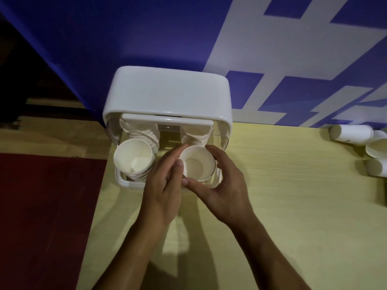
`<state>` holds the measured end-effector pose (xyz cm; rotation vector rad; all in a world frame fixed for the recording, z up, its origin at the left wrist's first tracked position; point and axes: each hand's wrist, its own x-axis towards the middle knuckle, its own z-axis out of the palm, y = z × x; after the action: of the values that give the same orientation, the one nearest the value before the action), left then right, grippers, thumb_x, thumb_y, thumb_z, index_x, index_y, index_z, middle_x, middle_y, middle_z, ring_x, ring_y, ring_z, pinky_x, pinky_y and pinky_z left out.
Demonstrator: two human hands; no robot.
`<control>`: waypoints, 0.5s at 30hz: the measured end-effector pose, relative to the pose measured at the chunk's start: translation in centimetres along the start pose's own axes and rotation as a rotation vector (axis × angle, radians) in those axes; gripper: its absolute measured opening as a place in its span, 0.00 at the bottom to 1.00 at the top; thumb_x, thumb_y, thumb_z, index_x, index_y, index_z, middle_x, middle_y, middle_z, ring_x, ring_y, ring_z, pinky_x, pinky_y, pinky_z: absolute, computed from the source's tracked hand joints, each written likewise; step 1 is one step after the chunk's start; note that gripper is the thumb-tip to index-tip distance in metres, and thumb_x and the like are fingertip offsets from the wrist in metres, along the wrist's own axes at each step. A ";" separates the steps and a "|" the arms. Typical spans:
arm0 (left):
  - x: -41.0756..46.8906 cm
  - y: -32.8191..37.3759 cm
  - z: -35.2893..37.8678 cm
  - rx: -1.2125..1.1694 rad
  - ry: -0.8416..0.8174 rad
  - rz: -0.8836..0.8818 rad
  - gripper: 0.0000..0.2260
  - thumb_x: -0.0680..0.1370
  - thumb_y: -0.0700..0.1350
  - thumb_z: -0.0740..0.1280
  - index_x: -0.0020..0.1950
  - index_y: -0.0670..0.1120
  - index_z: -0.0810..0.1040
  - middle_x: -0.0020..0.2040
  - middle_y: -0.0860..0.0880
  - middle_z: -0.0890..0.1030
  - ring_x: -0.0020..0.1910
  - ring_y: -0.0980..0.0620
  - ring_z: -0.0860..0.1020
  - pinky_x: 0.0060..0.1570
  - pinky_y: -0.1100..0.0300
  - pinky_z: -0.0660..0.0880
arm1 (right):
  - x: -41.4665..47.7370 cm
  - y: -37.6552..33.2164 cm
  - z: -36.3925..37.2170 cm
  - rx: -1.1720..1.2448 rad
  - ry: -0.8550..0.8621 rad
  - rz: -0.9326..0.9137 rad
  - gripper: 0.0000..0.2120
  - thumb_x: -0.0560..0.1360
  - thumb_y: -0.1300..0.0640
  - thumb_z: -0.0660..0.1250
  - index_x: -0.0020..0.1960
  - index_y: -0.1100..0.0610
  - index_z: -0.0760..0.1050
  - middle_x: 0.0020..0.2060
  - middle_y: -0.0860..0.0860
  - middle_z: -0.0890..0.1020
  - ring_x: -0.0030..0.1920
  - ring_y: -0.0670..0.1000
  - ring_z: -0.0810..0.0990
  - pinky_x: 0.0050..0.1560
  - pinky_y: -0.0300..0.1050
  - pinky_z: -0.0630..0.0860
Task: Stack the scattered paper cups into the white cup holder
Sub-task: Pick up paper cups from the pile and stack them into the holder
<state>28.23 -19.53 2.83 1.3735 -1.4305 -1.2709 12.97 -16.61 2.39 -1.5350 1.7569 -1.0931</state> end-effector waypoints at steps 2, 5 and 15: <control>0.2 -0.6 0.1 0.021 -0.006 -0.028 0.17 0.87 0.42 0.58 0.72 0.54 0.78 0.66 0.60 0.80 0.63 0.69 0.76 0.54 0.76 0.71 | 0.0 1.2 0.6 -0.070 -0.018 0.013 0.38 0.68 0.37 0.81 0.71 0.54 0.75 0.61 0.45 0.82 0.62 0.45 0.80 0.60 0.49 0.77; 0.8 -1.7 0.4 0.067 -0.020 -0.054 0.17 0.87 0.42 0.58 0.73 0.52 0.78 0.65 0.54 0.80 0.57 0.67 0.79 0.50 0.71 0.77 | 0.1 2.5 1.3 -0.226 -0.018 0.000 0.41 0.68 0.30 0.77 0.72 0.53 0.75 0.64 0.45 0.81 0.66 0.47 0.78 0.64 0.53 0.74; 1.8 -3.3 0.3 0.206 -0.069 -0.067 0.17 0.86 0.49 0.58 0.74 0.59 0.75 0.64 0.54 0.82 0.54 0.54 0.84 0.57 0.48 0.82 | 0.0 2.6 1.6 -0.413 -0.018 0.076 0.41 0.68 0.24 0.67 0.74 0.47 0.73 0.67 0.41 0.77 0.69 0.45 0.70 0.61 0.43 0.60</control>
<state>28.48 -21.00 -0.60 1.5376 -1.6118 -1.2505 12.90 -16.87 -0.65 -1.6861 2.1040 -0.7032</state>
